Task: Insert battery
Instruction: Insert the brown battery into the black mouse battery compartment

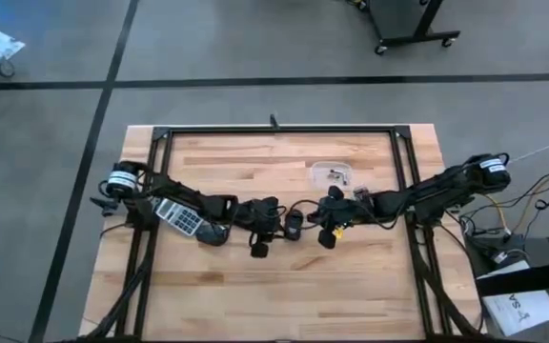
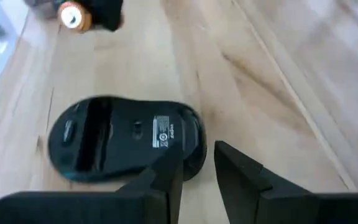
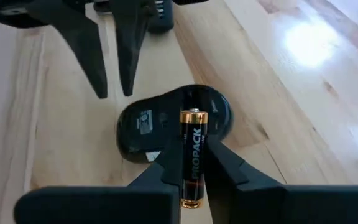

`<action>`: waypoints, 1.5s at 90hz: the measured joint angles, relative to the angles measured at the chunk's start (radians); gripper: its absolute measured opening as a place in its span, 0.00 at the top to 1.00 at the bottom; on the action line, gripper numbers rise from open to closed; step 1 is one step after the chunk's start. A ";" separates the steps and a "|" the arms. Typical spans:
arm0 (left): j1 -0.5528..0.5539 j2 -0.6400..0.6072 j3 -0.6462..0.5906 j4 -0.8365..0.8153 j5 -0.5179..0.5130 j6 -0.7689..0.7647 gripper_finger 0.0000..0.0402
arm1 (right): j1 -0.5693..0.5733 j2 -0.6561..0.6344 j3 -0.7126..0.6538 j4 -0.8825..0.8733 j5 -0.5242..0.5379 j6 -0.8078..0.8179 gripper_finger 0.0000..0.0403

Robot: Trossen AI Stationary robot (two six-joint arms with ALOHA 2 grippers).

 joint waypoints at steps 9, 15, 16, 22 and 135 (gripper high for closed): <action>0.002 -0.009 0.035 -0.122 0.000 0.004 0.81 | 0.011 0.000 0.000 0.000 -0.001 0.000 0.96; 0.002 -0.019 0.047 -0.155 0.000 0.009 0.81 | 0.017 0.000 0.000 0.000 -0.002 0.000 0.96; 0.002 -0.020 0.048 -0.158 0.000 0.010 0.81 | 0.018 0.000 0.000 0.000 -0.002 0.000 0.96; 0.002 -0.025 0.050 -0.166 0.000 0.016 0.81 | 0.020 0.000 0.000 0.002 0.001 0.000 0.96; 0.137 0.000 0.035 -0.191 0.084 0.232 0.81 | 0.127 0.256 0.036 0.222 0.073 0.254 0.96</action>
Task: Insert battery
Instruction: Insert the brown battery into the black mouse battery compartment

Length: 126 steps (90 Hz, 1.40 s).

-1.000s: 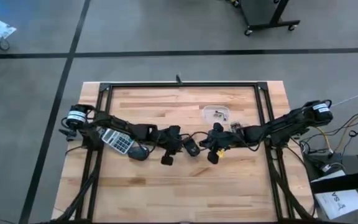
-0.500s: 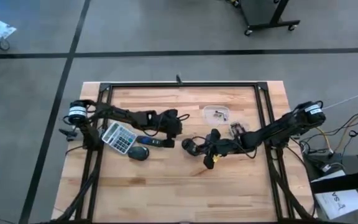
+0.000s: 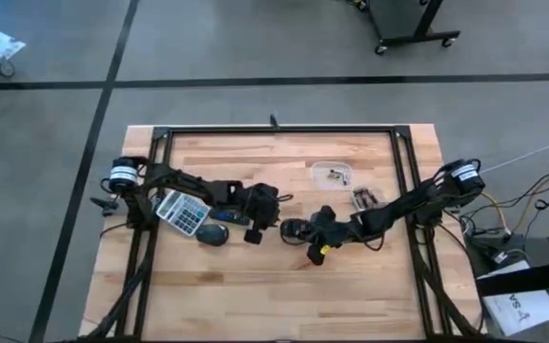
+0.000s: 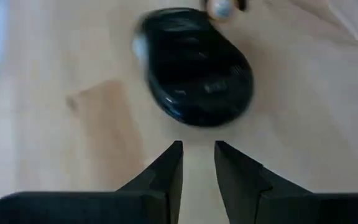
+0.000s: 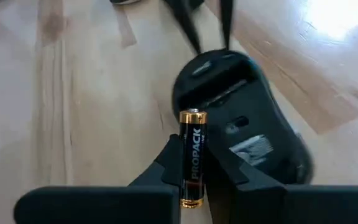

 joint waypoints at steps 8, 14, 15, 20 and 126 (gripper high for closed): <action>0.004 0.000 -0.001 0.001 -0.010 -0.029 0.79 | 0.000 0.000 0.000 -0.002 0.000 0.000 0.96; 0.002 0.000 -0.002 0.000 -0.009 -0.062 0.76 | 0.000 0.001 0.000 -0.002 0.000 -0.001 0.96; 0.002 0.000 -0.002 0.001 -0.008 -0.068 0.75 | 0.000 0.001 0.000 -0.003 0.000 -0.001 0.96; -0.003 0.000 -0.002 0.007 -0.006 -0.095 0.71 | 0.000 0.006 0.000 -0.006 0.001 -0.003 0.96; -0.059 0.022 -0.015 -0.015 -0.141 -0.303 0.38 | -0.020 0.074 0.000 0.042 0.036 -0.066 0.96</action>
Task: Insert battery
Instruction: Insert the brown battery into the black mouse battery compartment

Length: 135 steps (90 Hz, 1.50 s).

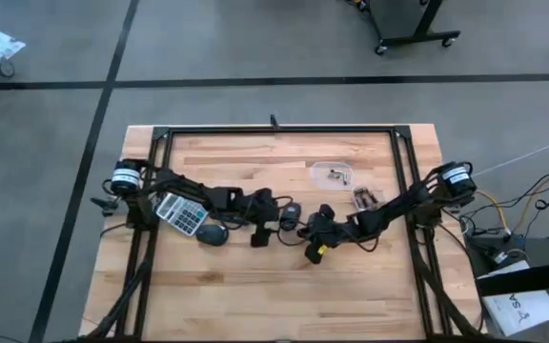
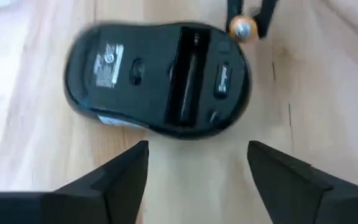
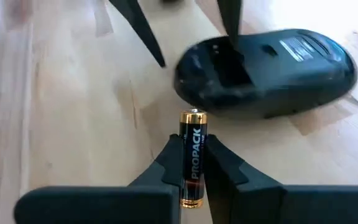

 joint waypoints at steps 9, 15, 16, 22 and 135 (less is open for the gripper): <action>0.003 -0.004 0.000 -0.056 -0.008 -0.006 0.39 | -0.005 0.000 0.001 0.030 0.000 -0.020 0.96; 0.004 -0.005 0.000 -0.071 -0.009 -0.026 0.40 | -0.012 0.000 0.008 0.026 -0.002 -0.037 0.96; 0.004 -0.005 0.000 -0.071 -0.008 -0.030 0.40 | -0.014 0.000 0.009 0.026 -0.001 -0.044 0.96; 0.004 -0.006 0.000 -0.070 -0.004 -0.058 0.41 | -0.027 0.000 0.023 0.027 0.000 -0.074 0.96; 0.101 -0.035 -0.017 0.030 0.003 0.289 0.21 | -0.038 -0.051 0.065 -0.180 0.027 -0.031 0.96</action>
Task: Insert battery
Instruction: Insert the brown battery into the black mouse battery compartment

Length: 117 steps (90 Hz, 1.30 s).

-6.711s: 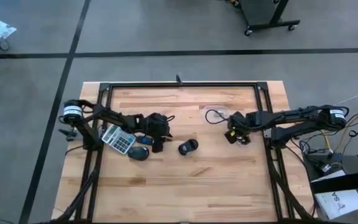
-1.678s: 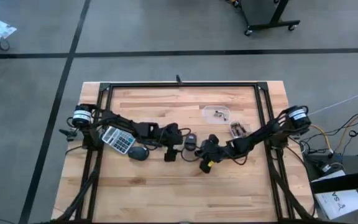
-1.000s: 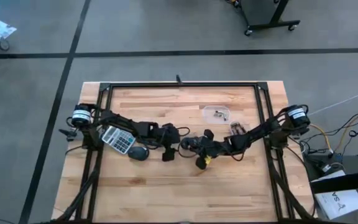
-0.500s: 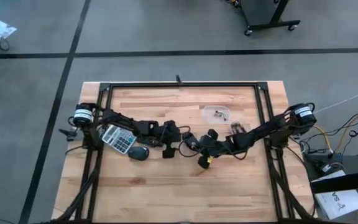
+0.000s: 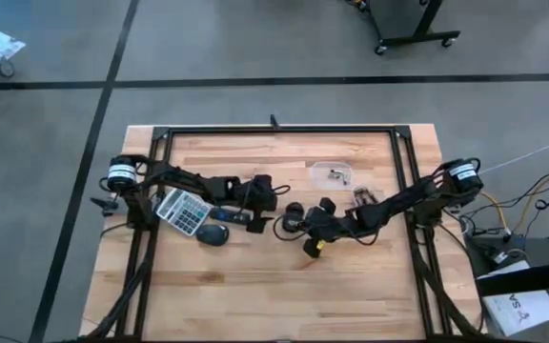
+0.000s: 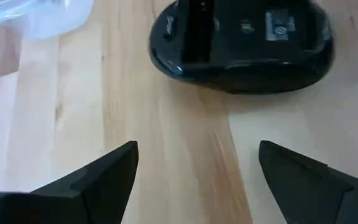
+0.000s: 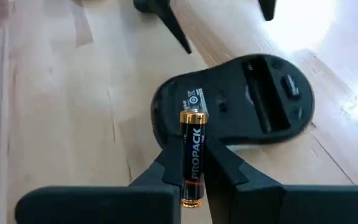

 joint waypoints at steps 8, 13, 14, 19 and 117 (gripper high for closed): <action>-0.011 0.005 0.000 0.003 0.016 -0.018 0.21 | -0.013 0.025 0.000 -0.005 0.007 -0.003 0.96; -0.019 0.008 0.000 0.013 0.018 -0.020 0.21 | -0.022 0.038 0.000 -0.004 0.008 -0.013 0.96; -0.021 0.009 0.000 0.012 0.018 -0.021 0.21 | -0.023 0.040 0.000 -0.004 0.008 -0.016 0.96; -0.030 0.010 0.000 0.011 0.019 -0.030 0.21 | -0.030 0.045 0.000 -0.005 0.008 -0.028 0.96; -0.079 -0.090 0.000 -0.037 0.048 -0.079 0.21 | -0.041 -0.075 0.000 -0.175 0.073 -0.071 0.95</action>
